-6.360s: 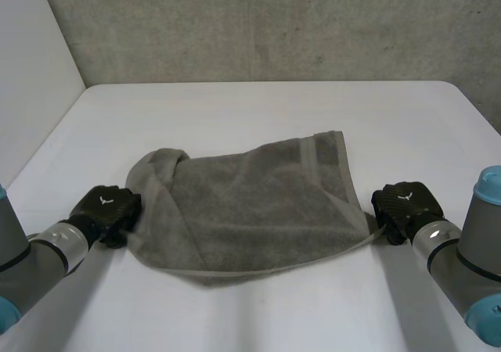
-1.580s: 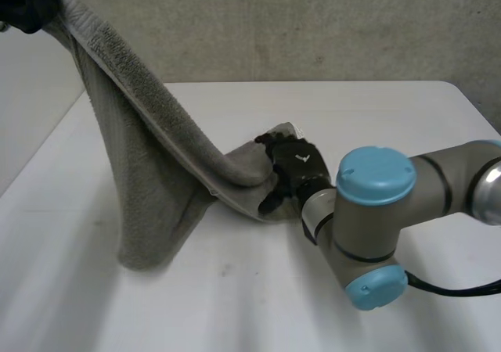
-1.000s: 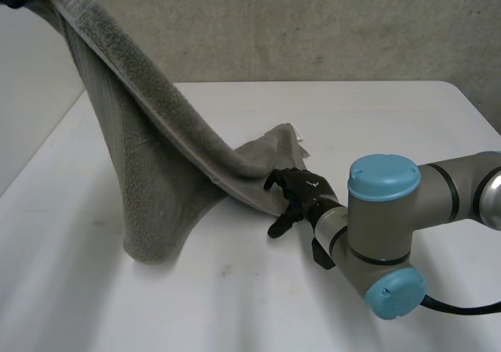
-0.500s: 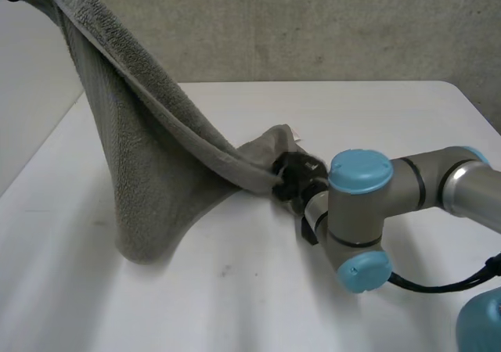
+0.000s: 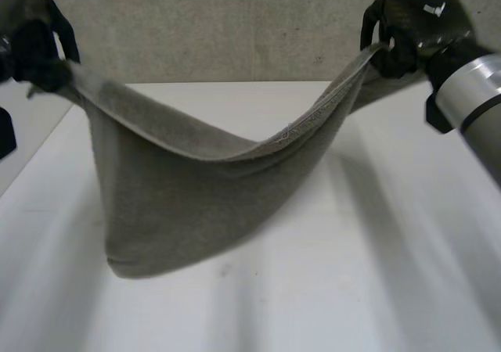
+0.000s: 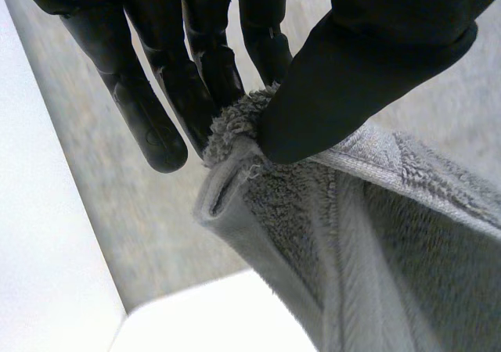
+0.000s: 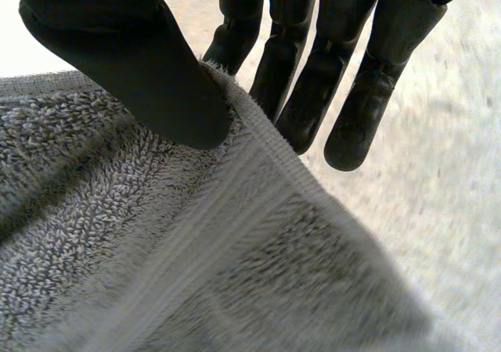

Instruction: Fold the towel.

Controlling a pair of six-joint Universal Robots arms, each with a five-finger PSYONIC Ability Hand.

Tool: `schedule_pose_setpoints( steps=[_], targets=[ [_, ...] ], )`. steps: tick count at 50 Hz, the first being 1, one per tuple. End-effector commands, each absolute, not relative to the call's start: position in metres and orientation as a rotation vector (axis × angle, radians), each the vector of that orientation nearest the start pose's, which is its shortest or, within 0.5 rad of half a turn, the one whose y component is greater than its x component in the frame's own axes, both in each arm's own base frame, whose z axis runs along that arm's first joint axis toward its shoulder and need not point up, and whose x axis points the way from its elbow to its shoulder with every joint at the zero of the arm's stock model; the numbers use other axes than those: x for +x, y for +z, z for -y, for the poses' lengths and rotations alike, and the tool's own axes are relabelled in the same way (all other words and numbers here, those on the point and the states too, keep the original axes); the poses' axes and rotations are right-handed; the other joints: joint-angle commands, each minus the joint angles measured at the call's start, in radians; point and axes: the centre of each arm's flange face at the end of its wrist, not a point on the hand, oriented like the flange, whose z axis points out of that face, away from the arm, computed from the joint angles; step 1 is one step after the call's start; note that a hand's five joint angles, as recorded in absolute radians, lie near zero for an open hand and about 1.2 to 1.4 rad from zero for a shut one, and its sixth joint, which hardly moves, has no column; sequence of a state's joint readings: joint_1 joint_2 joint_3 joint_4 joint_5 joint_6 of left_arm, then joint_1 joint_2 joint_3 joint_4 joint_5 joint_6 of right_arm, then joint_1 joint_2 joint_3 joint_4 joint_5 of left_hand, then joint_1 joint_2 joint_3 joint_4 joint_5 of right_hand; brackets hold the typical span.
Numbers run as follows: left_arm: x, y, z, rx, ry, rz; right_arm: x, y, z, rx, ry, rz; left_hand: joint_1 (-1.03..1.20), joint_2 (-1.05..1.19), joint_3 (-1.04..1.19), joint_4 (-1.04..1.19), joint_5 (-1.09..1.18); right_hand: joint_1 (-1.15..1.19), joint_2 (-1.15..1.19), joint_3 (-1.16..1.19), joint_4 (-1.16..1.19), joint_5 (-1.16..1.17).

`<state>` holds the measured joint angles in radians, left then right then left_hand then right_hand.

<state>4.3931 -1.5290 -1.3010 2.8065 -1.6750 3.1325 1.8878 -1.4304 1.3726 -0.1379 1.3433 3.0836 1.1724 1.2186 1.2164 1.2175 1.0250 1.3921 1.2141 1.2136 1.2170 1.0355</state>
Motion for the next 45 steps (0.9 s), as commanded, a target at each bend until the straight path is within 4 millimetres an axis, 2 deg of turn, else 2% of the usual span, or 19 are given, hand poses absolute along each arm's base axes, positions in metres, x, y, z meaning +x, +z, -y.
schedule_pose_setpoints(
  steps=[1, 4, 6, 13, 16, 20, 23, 24, 27, 29, 30, 31, 32, 33, 35, 36, 37, 42, 45],
  targets=[
    [-0.206, 0.344, 0.238, 0.266, -2.150, -2.458, 0.247, 0.365, 0.255, -0.836, -2.181, -1.814, 0.224, 0.178, 0.180, 0.179, 0.197, 0.004, 0.182, 0.183, 0.179, 0.186],
    [-0.206, 0.331, 0.241, 0.281, -2.089, -2.499, 0.246, 0.351, 0.251, -0.985, -2.100, -1.946, 0.224, 0.178, 0.180, 0.179, 0.197, 0.004, 0.182, 0.183, 0.179, 0.186],
    [-0.206, 0.323, 0.243, 0.284, -2.053, -2.522, 0.248, 0.323, 0.256, -1.136, -1.973, -2.075, 0.224, 0.178, 0.180, 0.179, 0.197, 0.004, 0.182, 0.183, 0.179, 0.186],
    [-0.197, 0.272, 0.266, 0.265, -1.799, -2.637, 0.248, 0.269, 0.264, -1.310, -1.717, -2.273, 0.224, 0.178, 0.180, 0.179, 0.197, 0.004, 0.182, 0.183, 0.179, 0.186],
    [-0.199, 0.262, 0.270, 0.276, -1.757, -2.661, 0.251, 0.251, 0.271, -1.334, -1.648, -2.306, 0.224, 0.178, 0.180, 0.179, 0.197, 0.004, 0.182, 0.183, 0.179, 0.186],
    [-0.210, 0.235, 0.290, 0.329, -1.676, -2.741, 0.257, 0.240, 0.288, -1.324, -1.675, -2.291, 0.224, 0.178, 0.180, 0.179, 0.197, 0.004, 0.182, 0.183, 0.179, 0.186],
    [-0.219, 0.237, 0.308, 0.358, -1.738, -2.746, 0.262, 0.242, 0.300, -1.305, -1.753, -2.251, 0.224, 0.178, 0.180, 0.179, 0.197, 0.004, 0.182, 0.183, 0.179, 0.186],
    [-0.219, 0.237, 0.309, 0.358, -1.738, -2.746, 0.268, 0.247, 0.318, -1.274, -1.884, -2.182, 0.224, 0.178, 0.180, 0.179, 0.197, 0.004, 0.182, 0.183, 0.179, 0.186],
    [-0.228, 0.256, 0.333, 0.345, -1.901, -2.677, 0.274, 0.259, 0.335, -1.214, -2.049, -2.088, 0.224, 0.178, 0.180, 0.179, 0.197, 0.004, 0.182, 0.183, 0.179, 0.186],
    [-0.232, 0.272, 0.348, 0.332, -2.024, -2.602, 0.280, 0.289, 0.362, -1.062, -2.339, -1.898, 0.224, 0.178, 0.180, 0.179, 0.197, 0.004, 0.182, 0.183, 0.179, 0.186],
    [-0.236, 0.291, 0.361, 0.311, -2.156, -2.511, 0.280, 0.289, 0.362, -1.061, -2.340, -1.897, 0.224, 0.178, 0.180, 0.179, 0.197, 0.004, 0.182, 0.183, 0.179, 0.186],
    [-0.239, 0.313, 0.372, 0.283, -2.299, -2.412, 0.281, 0.308, 0.372, -0.969, -2.481, -1.784, 0.224, 0.178, 0.180, 0.179, 0.197, 0.004, 0.182, 0.183, 0.179, 0.186],
    [-0.239, 0.313, 0.372, 0.283, -2.301, -2.411, 0.282, 0.329, 0.378, -0.873, -2.618, -1.650, 0.224, 0.178, 0.180, 0.179, 0.197, 0.004, 0.182, 0.183, 0.179, 0.186],
    [-0.241, 0.337, 0.381, 0.242, -2.454, -2.302, 0.282, 0.329, 0.378, -0.872, -2.619, -1.648, 0.224, 0.178, 0.180, 0.179, 0.197, 0.004, 0.182, 0.183, 0.179, 0.186],
    [-0.243, 0.383, 0.388, 0.156, -2.735, -2.077, 0.280, 0.371, 0.380, -0.685, -2.844, -1.371, 0.224, 0.178, 0.180, 0.179, 0.197, 0.004, 0.182, 0.183, 0.179, 0.186],
    [-0.243, 0.383, 0.388, 0.156, -2.736, -2.076, 0.280, 0.371, 0.380, -0.684, -2.845, -1.369, 0.224, 0.178, 0.180, 0.179, 0.197, 0.004, 0.182, 0.183, 0.179, 0.186],
    [-0.243, 0.400, 0.387, 0.115, -2.835, -1.995, 0.276, 0.391, 0.376, -0.607, -2.925, -1.246, 0.224, 0.178, 0.180, 0.179, 0.197, 0.004, 0.182, 0.183, 0.179, 0.186],
    [-0.235, 0.429, 0.379, -0.014, -2.979, -1.881, 0.271, 0.404, 0.361, -0.551, -2.942, -1.144, 0.224, 0.178, 0.180, 0.179, 0.197, 0.004, 0.182, 0.183, 0.179, 0.186],
    [-0.230, 0.423, 0.373, -0.068, -2.926, -1.942, 0.270, 0.392, 0.354, -0.592, -2.887, -1.208, 0.224, 0.178, 0.180, 0.179, 0.197, 0.004, 0.182, 0.183, 0.179, 0.186]
  ],
)
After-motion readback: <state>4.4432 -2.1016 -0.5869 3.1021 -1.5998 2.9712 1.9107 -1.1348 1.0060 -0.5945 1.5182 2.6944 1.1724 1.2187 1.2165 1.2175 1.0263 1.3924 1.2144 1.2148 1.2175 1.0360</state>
